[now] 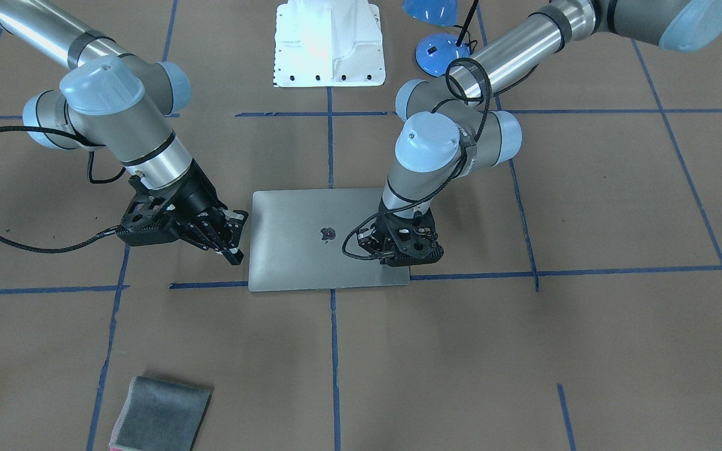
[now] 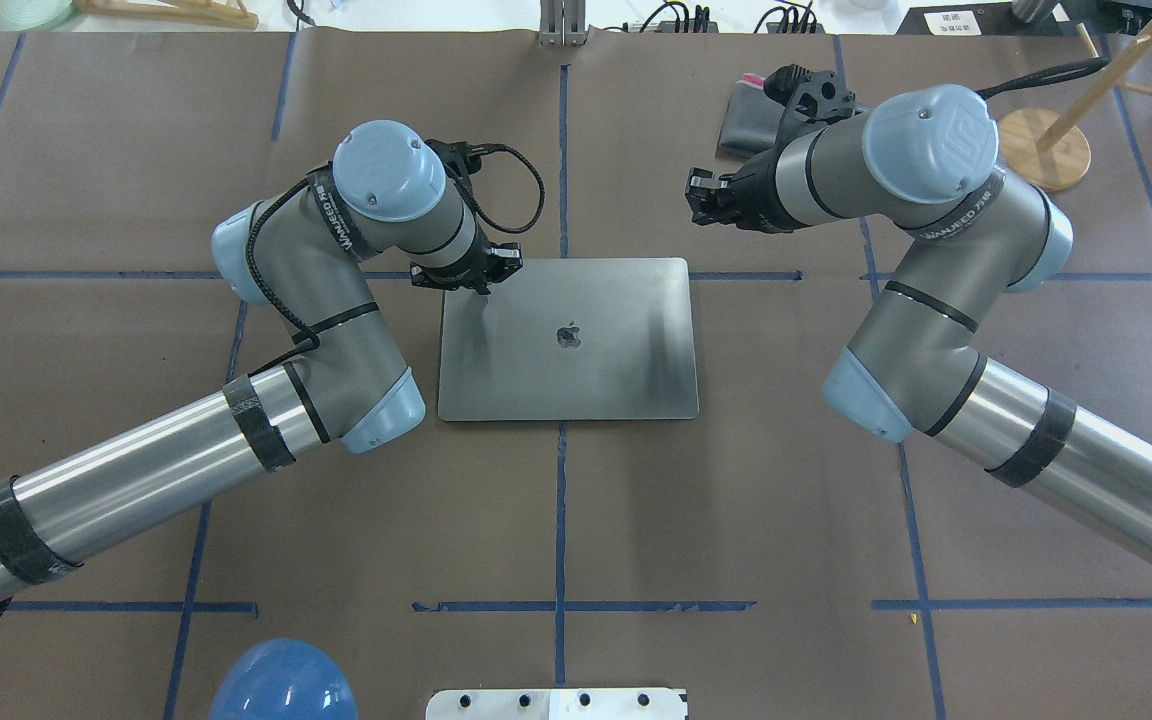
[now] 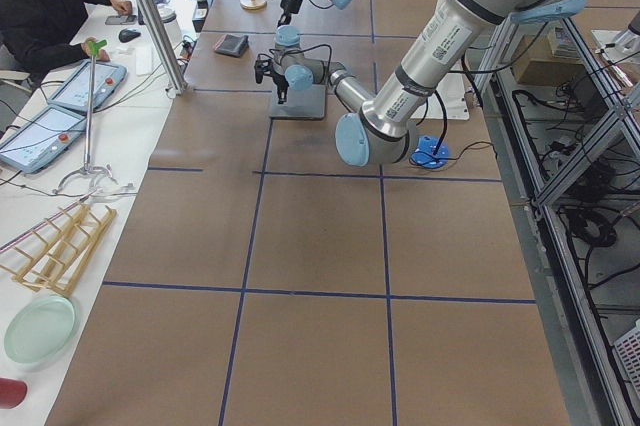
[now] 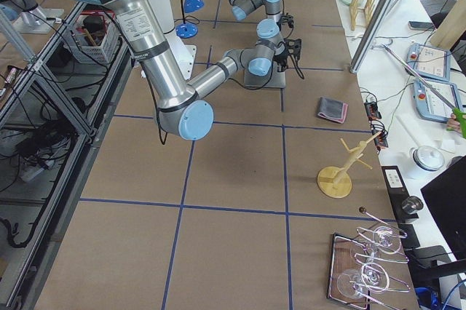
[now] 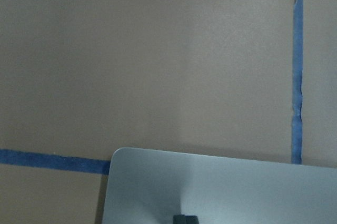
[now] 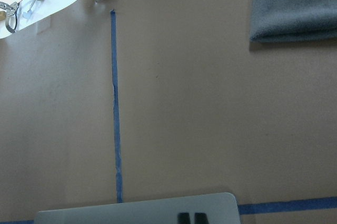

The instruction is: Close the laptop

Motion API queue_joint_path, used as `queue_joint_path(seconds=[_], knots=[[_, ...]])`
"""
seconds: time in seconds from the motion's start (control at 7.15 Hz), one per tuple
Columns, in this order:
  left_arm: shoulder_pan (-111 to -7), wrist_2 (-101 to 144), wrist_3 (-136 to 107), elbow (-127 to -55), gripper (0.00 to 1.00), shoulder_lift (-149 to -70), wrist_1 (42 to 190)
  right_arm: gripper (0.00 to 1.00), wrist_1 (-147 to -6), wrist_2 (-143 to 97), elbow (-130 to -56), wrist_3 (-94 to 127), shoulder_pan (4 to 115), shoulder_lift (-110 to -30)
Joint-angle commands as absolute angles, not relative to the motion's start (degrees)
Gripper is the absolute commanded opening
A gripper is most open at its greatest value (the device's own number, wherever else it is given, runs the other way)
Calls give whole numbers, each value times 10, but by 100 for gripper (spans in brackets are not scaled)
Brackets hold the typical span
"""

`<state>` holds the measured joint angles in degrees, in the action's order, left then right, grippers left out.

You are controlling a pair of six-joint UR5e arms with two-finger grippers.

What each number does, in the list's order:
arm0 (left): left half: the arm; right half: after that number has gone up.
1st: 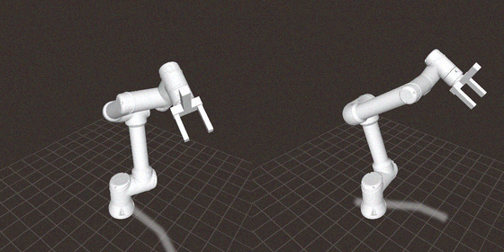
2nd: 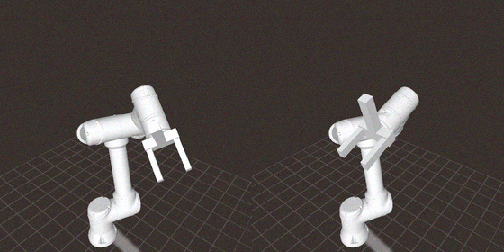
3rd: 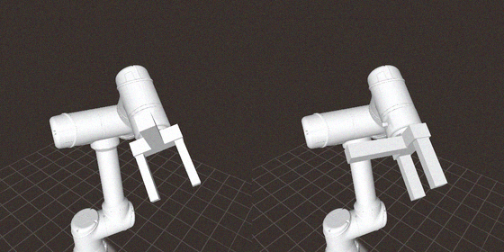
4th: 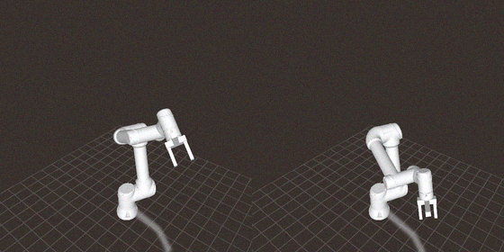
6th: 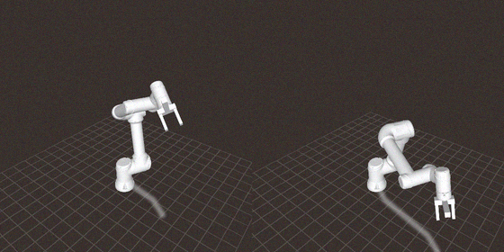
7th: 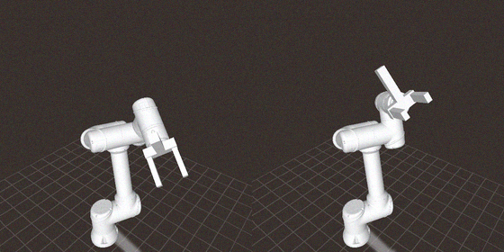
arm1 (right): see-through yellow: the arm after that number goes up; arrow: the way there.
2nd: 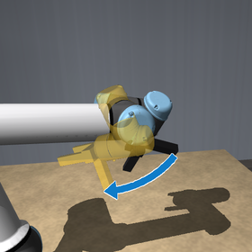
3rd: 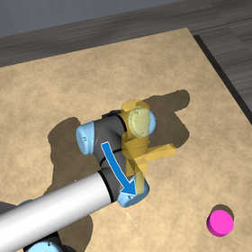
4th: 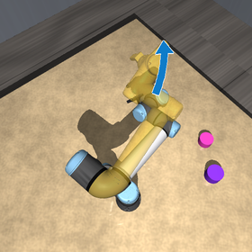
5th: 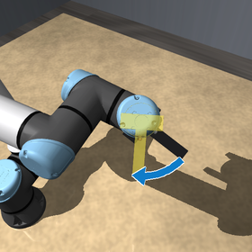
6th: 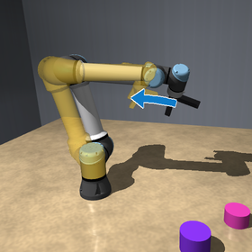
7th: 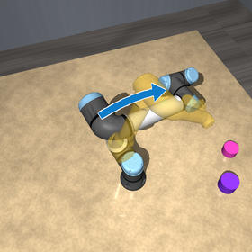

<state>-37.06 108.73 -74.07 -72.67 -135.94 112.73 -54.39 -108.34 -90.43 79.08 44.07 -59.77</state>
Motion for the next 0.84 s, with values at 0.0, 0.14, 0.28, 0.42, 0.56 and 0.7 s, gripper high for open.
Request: queue_joint_path(seconds=[0.0, 0.14, 0.28, 0.42, 0.56, 0.7], knots=[[-370, 1087, -741, -724, 0, -1361, 1133, 38, -545, -1112, -905, 791, 459, -598], [-375, 1088, -741, -730, 36, -1362, 1133, 99, -549, -1139, -905, 790, 476, -598], [-381, 1090, -739, -739, 99, -1362, 1126, 100, -552, -1176, -908, 789, 497, -601], [-415, 1153, -739, -751, 100, -1359, 1116, 100, -572, -1209, -914, 780, 527, -612], [-473, 1253, -737, -774, 100, -1349, 1084, 100, -624, -1227, -936, 712, 550, -623], [-514, 1294, -732, -807, 100, -1320, 1074, 100, -726, -1227, -984, 624, 558, -632]])
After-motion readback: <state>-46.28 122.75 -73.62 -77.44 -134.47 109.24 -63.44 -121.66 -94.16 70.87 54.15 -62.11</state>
